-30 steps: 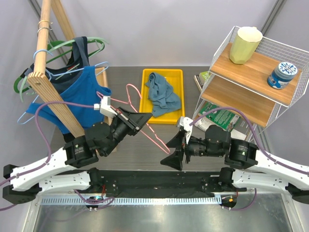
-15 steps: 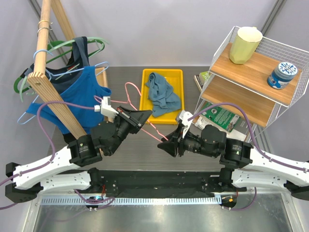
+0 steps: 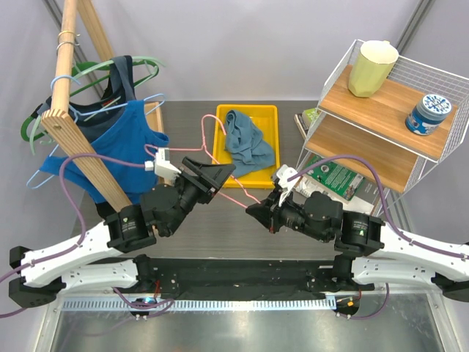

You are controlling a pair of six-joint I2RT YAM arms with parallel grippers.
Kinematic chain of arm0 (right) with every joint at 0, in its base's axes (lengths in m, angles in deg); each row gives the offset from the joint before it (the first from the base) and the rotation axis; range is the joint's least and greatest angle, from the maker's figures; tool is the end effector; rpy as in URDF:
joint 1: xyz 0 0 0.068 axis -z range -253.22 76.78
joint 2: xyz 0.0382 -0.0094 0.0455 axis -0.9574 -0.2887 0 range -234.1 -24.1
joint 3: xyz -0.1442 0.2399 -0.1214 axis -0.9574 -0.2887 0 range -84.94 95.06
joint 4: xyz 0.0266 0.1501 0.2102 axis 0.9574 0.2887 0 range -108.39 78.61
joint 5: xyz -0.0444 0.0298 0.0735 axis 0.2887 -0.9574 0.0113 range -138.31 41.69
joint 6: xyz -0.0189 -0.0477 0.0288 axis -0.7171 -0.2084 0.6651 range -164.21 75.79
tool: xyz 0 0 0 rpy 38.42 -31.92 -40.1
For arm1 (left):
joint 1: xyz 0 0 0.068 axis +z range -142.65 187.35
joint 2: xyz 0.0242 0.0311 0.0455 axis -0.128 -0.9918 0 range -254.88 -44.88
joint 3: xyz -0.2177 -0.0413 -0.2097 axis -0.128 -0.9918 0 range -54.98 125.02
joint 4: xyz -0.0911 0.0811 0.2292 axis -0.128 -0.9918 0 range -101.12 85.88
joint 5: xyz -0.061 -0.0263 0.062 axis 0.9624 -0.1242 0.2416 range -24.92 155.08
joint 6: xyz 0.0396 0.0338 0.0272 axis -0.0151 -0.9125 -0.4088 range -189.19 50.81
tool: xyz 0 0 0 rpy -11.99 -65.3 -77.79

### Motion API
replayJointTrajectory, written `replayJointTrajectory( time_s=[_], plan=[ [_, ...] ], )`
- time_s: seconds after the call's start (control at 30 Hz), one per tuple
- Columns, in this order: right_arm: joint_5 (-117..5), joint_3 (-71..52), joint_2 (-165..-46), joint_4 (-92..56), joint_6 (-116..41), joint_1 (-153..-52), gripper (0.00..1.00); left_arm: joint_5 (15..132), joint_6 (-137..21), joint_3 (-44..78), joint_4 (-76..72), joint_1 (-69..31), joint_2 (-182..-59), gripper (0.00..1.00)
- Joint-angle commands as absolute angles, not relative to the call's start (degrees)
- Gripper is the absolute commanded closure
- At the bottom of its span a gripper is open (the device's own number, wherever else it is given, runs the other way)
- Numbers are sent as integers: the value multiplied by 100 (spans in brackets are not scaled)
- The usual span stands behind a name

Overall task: Remove the tank top from the hanger
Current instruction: Place the hanger at the clothesline.

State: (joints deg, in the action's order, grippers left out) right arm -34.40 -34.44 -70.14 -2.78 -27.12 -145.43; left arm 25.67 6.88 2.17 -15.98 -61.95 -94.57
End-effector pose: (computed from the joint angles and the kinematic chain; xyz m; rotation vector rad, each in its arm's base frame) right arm 0.0601 0.1535 0.3838 -0.6888 1.7194 0.9047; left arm 0.0845 -0.1472 0.4230 -0.6734 1.6893 -1.3420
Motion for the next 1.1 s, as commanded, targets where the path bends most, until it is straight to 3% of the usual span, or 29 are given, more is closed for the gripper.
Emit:
replayJointTrajectory(
  time_s=[0.0, 0.03, 0.13, 0.37, 0.67, 0.93, 1.07],
  plan=[
    [-2740, -3203, -6857, -170, -2724, -14555, 99, 2868, 527, -39, -1467, -6208, -9016, 33],
    [-2687, -3177, -6857, -30, -2785, -14555, 99, 2974, 430, -83, -1467, -6208, -8901, 27],
    [-2616, -3133, -6831, 269, -2987, -14555, 99, 3517, 51, -250, -1485, -6208, -8524, 23],
    [-3432, -2896, -6761, 1165, -3444, -14547, 99, 5107, -599, -567, -1756, -6208, -7864, 23],
    [-4321, -2018, -7425, 2063, -3875, -14555, 99, 6006, -1179, -1446, -2222, -6208, -6582, 23],
    [-4751, -955, -8701, 1835, -4657, -14267, 99, 5999, -1373, -1850, -2521, -6208, -5447, 24],
    [-6381, -436, -9308, 1642, -4877, -13414, 99, 5876, -1373, -1903, -2847, -6208, -5033, 25]
  ],
)
